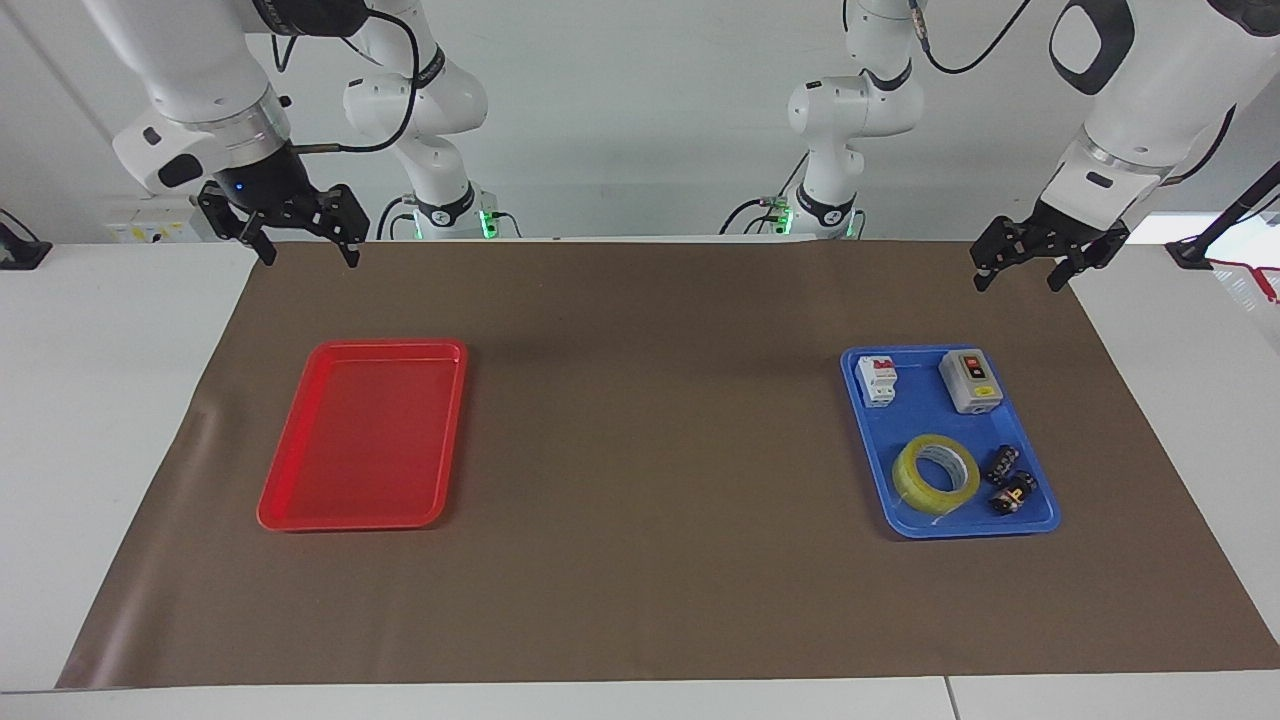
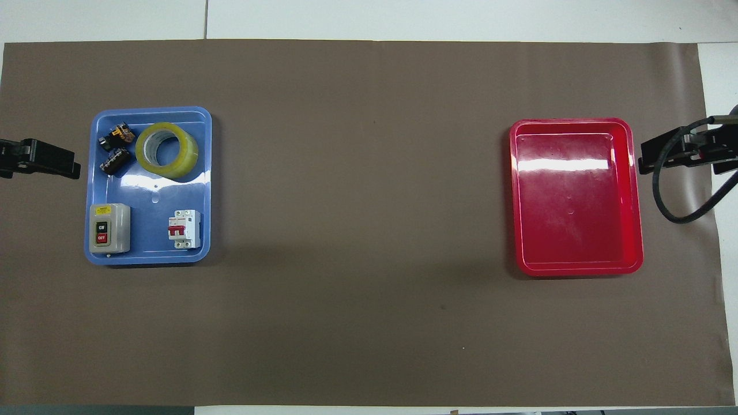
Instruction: Place and move tape with both arms
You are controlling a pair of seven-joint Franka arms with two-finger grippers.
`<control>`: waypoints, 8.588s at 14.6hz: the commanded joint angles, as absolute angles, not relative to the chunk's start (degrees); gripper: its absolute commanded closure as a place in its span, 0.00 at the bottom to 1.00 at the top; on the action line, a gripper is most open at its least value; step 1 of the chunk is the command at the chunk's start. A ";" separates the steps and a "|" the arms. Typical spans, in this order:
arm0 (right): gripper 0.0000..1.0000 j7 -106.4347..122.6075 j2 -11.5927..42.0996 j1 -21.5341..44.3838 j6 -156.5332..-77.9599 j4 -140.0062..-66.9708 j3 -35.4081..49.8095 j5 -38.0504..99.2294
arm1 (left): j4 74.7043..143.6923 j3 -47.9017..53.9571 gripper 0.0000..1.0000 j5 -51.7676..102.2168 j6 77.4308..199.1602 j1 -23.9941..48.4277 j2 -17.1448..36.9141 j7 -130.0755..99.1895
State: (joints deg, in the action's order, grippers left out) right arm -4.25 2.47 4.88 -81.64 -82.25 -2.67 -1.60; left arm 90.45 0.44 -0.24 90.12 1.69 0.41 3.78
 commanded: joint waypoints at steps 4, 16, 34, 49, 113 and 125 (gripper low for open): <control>0.00 -3.34 2.64 4.48 -81.56 -81.83 -2.37 -1.93 | 92.11 0.35 0.00 0.88 89.83 1.49 -1.05 4.40; 0.00 -3.34 2.64 4.48 -81.56 -81.83 -2.46 -1.58 | 92.90 0.53 0.00 0.88 94.03 1.50 0.00 4.75; 0.00 -3.34 2.64 4.48 -81.65 -81.91 -2.46 -1.49 | 107.48 0.44 0.00 0.79 129.09 -1.76 14.50 4.39; 0.00 -3.25 2.55 4.39 -81.65 -82.00 -2.46 -1.49 | 111.36 0.44 0.13 0.79 135.53 -0.97 18.63 -9.66; 0.00 -4.91 10.09 18.26 -96.84 -85.69 -1.05 1.67 | 106.35 1.06 0.00 -0.01 110.67 11.62 0.71 -12.60; 0.00 -17.49 27.42 30.32 -121.01 -92.44 -0.97 0.79 | 94.14 0.44 0.00 0.53 92.21 2.81 -0.09 -0.88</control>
State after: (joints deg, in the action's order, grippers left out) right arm -17.55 29.35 30.69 -118.51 -89.14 -0.90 1.12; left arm 96.92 0.36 -1.10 96.20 3.66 -0.23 -2.52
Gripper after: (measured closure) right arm 0.000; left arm 0.000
